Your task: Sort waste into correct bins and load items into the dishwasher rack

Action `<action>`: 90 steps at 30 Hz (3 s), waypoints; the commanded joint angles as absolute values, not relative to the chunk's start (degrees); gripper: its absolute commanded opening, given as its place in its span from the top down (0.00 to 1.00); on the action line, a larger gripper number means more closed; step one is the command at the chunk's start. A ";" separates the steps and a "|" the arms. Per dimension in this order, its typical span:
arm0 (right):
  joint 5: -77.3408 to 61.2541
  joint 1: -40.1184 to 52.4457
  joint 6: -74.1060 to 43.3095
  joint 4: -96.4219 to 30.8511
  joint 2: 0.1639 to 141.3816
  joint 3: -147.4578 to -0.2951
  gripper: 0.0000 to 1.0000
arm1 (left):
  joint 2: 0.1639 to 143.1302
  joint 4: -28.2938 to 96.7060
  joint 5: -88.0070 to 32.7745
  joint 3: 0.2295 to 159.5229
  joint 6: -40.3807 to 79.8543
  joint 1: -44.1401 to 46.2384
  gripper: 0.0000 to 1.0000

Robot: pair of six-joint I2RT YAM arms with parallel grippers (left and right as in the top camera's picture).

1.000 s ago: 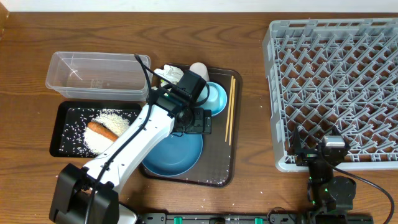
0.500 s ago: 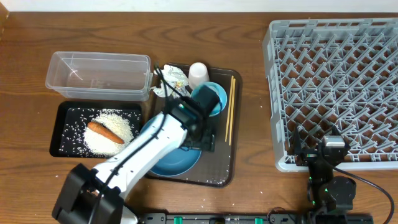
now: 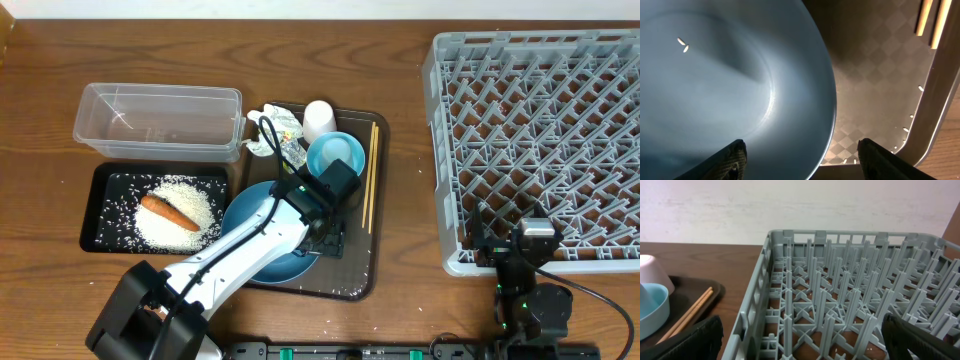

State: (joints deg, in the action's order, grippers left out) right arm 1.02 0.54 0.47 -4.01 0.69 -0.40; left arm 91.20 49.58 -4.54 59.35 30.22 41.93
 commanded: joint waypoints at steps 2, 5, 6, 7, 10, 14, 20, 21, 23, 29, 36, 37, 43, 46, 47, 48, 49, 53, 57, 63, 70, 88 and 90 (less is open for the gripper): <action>1.04 0.40 0.93 -4.23 0.43 -0.32 0.01 | 91.11 48.53 -4.27 57.76 31.05 44.23 0.27; 1.04 0.40 0.93 -4.23 0.43 -0.32 0.01 | 91.11 46.06 -4.25 55.61 32.27 46.28 0.31; 1.02 0.40 0.93 -4.23 0.43 -0.32 0.01 | 91.11 45.32 -4.25 54.81 32.27 46.81 0.32; 1.02 0.40 0.93 -4.23 0.43 -0.32 0.01 | 91.11 44.42 -4.25 53.80 32.27 47.33 0.34; 1.04 0.40 0.93 -4.25 0.43 -0.32 0.01 | 91.11 41.85 -4.27 51.11 33.85 47.99 0.40; 1.02 0.40 0.93 -4.23 0.43 -0.32 0.01 | 91.07 41.41 -4.27 50.52 34.41 47.99 0.44; 1.02 0.40 0.93 -4.23 0.43 -0.32 0.01 | 91.07 40.25 -7.75 51.77 34.39 47.99 0.55; 1.04 0.40 0.93 -4.23 0.43 -0.32 0.01 | 91.07 40.12 -8.62 52.27 34.39 47.99 0.57; 1.04 0.40 0.93 -4.23 0.43 -0.32 0.01 | 91.07 39.86 -9.47 52.99 34.39 47.99 0.58; 1.04 0.40 0.93 -4.23 0.43 -0.32 0.01 | 91.02 39.75 -9.78 53.41 34.11 47.99 0.51; 1.04 0.40 0.93 -4.23 0.45 -0.32 0.01 | 89.71 42.33 -9.58 56.03 32.84 47.97 0.37; 1.02 0.38 0.93 -4.25 0.45 -0.32 0.01 | 89.21 43.16 -9.39 56.86 32.80 47.99 0.37; 1.02 0.40 0.93 -4.23 0.49 -0.32 0.01 | 84.14 46.26 -5.10 61.04 32.03 47.90 0.14; 1.04 0.40 0.91 -4.23 0.49 -0.32 0.01 | 80.68 45.93 -1.69 61.21 32.27 47.33 0.06; 1.04 0.38 0.93 -4.23 0.49 -0.32 0.01 | 79.66 45.76 -1.02 61.21 32.25 46.89 0.06; 1.04 0.40 0.93 -4.25 0.49 -0.32 0.01 | 78.65 45.39 -0.75 61.21 32.23 46.48 0.05; 1.04 0.40 0.93 -4.23 0.49 -0.32 0.01 | 77.87 44.71 -0.78 61.21 32.23 46.09 0.05; 1.04 0.40 0.93 -4.23 0.49 -0.32 0.01 | 75.13 40.34 -0.27 61.21 32.21 45.28 0.04; 1.04 0.40 0.93 -4.25 0.49 -0.32 0.01 | 73.91 32.91 -0.93 61.23 31.97 45.28 0.05; 1.04 0.38 0.93 -4.25 0.49 -0.32 0.01 | 76.64 28.51 -4.08 64.71 31.07 43.05 0.05; 1.04 0.38 0.93 -4.23 0.49 -0.32 0.01 | 89.69 44.64 -9.28 79.61 26.28 34.20 0.05; 1.04 0.40 0.93 -4.23 0.49 -0.32 0.01 | 110.48 37.82 1.15 86.15 25.32 31.88 0.00; 1.02 0.40 0.93 -4.23 0.49 -0.32 0.01 | 110.85 38.30 1.13 86.15 25.36 31.92 0.00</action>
